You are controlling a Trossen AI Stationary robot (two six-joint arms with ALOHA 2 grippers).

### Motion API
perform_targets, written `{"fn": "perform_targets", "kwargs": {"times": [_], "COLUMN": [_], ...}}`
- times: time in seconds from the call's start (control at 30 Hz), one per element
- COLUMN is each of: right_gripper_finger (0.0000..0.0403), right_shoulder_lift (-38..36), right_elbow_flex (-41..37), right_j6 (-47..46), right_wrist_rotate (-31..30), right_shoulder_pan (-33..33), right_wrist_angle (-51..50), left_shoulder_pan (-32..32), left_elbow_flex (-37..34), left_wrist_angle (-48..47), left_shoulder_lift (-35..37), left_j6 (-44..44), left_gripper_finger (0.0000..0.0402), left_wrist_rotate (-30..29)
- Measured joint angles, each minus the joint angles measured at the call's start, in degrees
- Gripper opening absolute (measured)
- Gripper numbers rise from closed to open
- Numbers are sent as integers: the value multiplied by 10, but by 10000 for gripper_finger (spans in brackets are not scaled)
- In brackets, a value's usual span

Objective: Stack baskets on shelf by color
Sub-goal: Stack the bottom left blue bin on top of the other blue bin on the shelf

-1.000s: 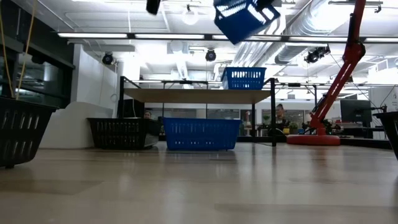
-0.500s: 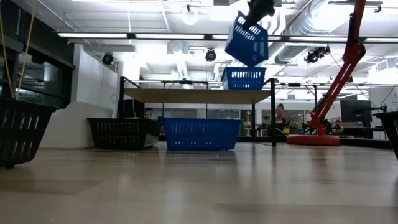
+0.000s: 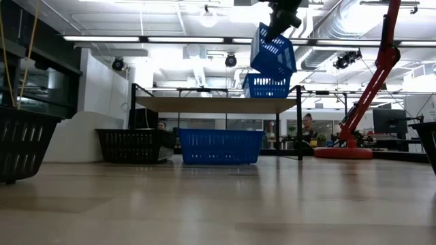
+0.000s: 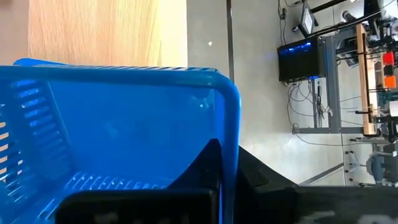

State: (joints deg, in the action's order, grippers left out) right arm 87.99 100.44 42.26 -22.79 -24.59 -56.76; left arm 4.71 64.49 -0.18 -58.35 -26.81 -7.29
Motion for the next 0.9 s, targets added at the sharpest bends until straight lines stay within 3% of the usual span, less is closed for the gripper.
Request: {"fn": "perform_targets", "kwargs": {"times": [0.73, 0.9], "right_gripper_finger": [1, 21], "right_shoulder_lift": [14, 14], "right_elbow_flex": [0, 0], "right_j6": [1, 2], "right_wrist_rotate": [0, 2], "right_shoulder_pan": [-2, -2], "right_wrist_angle": [-32, -32], "left_shoulder_pan": [0, 0], "left_elbow_flex": [0, 0], "left_wrist_angle": [0, 0], "left_shoulder_lift": [1, 1], "left_j6": [0, 0], "left_gripper_finger": [145, 145], "left_wrist_rotate": [0, 2]}}
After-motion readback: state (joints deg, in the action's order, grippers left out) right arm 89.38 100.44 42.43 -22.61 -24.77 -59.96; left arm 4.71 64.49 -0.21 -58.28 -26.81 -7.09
